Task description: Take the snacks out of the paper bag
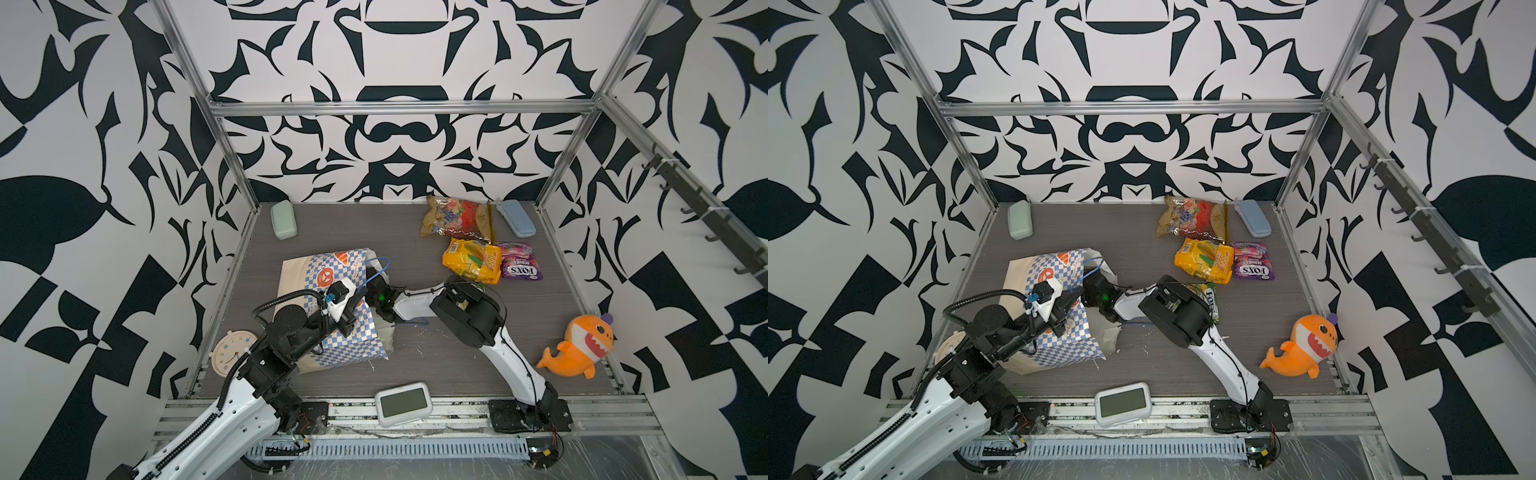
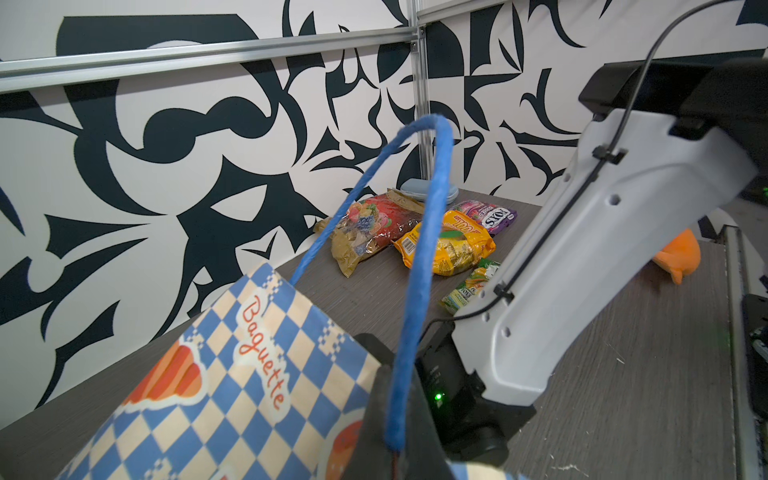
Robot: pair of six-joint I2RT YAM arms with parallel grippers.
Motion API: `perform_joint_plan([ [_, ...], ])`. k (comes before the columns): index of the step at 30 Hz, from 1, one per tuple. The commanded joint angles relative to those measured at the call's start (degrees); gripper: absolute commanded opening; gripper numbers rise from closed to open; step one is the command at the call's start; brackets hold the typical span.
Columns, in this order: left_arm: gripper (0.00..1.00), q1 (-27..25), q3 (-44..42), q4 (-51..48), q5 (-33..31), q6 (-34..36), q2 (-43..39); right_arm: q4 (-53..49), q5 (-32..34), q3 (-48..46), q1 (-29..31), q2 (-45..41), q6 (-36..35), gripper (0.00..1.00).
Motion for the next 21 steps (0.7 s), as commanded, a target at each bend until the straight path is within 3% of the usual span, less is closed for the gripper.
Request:
perform_joint_plan([
  [1, 0.00, 0.15, -0.82, 4.06, -0.33, 0.54, -0.63, 0.98, -0.64, -3.90, 0.28, -5.18, -0.32, 0.00],
  [12, 0.00, 0.24, -1.43, 3.45, -2.46, 1.15, -1.29, 10.89, -1.41, -16.29, -2.62, -14.15, 3.99, 0.00],
  [21, 0.00, 0.32, -1.24, 2.99, -3.06, 1.78, -1.86, 11.23, -0.94, -25.73, -3.37, -22.48, 4.06, 0.00],
])
